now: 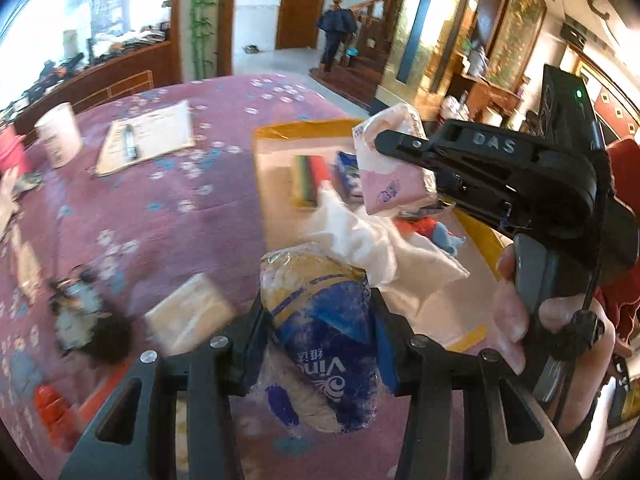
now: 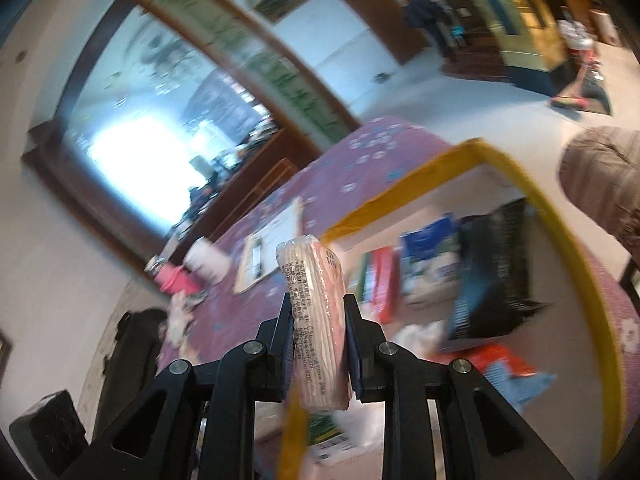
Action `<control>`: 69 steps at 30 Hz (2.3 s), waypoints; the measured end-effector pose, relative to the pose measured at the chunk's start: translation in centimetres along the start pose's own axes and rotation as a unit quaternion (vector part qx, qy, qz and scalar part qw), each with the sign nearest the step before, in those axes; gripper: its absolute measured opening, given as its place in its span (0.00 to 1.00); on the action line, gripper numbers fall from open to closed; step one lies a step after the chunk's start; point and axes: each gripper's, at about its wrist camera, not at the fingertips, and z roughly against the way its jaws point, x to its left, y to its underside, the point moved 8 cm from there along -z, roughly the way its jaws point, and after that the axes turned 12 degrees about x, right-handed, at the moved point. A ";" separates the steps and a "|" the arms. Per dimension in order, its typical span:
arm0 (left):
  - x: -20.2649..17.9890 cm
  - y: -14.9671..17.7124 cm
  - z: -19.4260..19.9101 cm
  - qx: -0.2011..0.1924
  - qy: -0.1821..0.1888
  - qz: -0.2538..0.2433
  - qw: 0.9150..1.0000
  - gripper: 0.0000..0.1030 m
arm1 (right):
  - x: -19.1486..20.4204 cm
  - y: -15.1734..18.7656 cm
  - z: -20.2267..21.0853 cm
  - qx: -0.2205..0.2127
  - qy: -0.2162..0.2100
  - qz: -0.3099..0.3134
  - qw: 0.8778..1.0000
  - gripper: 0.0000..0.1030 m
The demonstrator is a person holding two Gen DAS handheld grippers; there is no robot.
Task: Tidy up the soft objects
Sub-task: 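Place the Vinda pack in the tray with left gripper while right gripper places the pink pack, then move both open grippers back to the pile on the table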
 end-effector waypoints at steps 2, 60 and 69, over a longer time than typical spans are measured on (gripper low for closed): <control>-1.2 0.0 -1.4 0.013 0.003 -0.010 1.000 0.43 | -1.2 -0.3 -0.1 0.003 0.010 -0.016 1.000 0.23; 0.5 2.4 2.4 -0.003 0.025 0.009 1.000 0.59 | 1.7 -0.7 2.7 -0.068 0.050 0.035 0.996 0.47; 6.2 6.8 6.0 -0.029 0.027 0.063 0.997 0.64 | 6.2 2.0 -0.6 -0.028 0.042 0.121 0.991 0.47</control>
